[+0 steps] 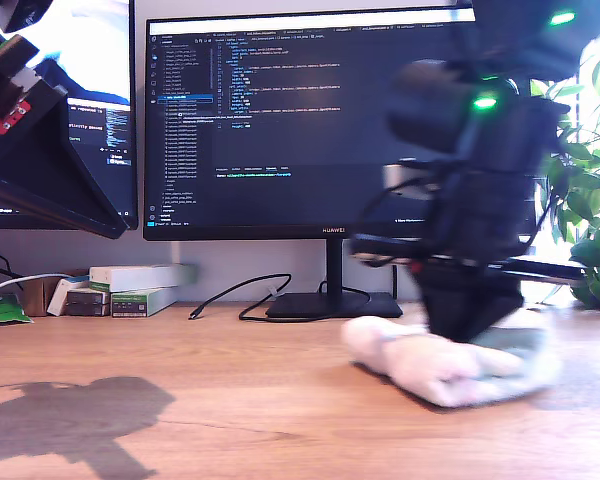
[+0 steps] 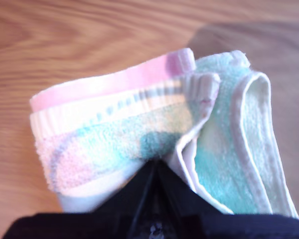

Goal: Fold the tea towel to a neat square and place it to the right

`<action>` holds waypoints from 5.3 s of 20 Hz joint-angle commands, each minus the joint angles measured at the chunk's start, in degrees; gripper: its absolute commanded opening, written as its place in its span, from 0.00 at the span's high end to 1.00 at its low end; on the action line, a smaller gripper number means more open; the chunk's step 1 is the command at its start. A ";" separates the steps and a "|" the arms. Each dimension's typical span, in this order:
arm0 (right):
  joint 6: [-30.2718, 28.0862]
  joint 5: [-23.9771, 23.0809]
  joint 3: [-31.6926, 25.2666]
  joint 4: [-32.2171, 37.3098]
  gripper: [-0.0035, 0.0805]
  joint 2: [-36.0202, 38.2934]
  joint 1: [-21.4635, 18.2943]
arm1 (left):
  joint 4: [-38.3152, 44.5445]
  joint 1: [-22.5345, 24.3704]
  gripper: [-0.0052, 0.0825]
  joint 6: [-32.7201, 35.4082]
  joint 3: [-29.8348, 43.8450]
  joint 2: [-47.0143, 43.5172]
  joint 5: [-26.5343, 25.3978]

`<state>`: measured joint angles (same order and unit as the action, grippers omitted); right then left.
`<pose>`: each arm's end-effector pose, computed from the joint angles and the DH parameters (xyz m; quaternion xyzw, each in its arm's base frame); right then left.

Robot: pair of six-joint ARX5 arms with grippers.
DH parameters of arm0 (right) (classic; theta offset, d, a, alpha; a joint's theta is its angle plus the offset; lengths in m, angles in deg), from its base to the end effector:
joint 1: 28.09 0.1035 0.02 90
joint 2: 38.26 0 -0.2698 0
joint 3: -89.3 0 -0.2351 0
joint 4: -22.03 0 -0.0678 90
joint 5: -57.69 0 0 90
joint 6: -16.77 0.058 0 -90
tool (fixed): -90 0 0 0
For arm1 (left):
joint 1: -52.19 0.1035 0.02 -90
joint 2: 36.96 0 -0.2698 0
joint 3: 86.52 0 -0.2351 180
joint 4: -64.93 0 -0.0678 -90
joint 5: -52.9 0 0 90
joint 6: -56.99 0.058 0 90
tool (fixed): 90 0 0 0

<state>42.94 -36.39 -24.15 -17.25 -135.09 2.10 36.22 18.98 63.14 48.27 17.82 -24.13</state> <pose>0.2605 0.1468 0.1351 0.0174 0.5730 0.0573 0.8174 0.1550 -0.1170 0.2078 0.1041 0.3024 -0.3873 0.8647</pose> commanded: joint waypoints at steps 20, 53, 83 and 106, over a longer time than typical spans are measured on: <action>10.56 -1.05 -14.88 -18.18 0.97 12.02 -5.25 | 1.90 0.04 0.96 -1.73 0.96 -0.15 4.61; -26.77 4.63 -13.29 18.36 0.97 33.77 -23.78 | 20.55 23.28 0.96 -4.66 1.16 -0.07 6.29; -23.61 4.94 -39.71 13.07 0.97 86.20 -26.08 | 10.51 26.18 0.96 -9.16 19.96 -39.01 4.85; -27.65 4.98 -49.51 9.81 0.97 96.74 -26.08 | -2.49 26.18 0.96 -7.69 28.44 -49.99 -0.39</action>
<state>15.07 -31.38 -73.37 -7.87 -38.73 -24.24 34.77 45.16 55.63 76.53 -32.34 -24.63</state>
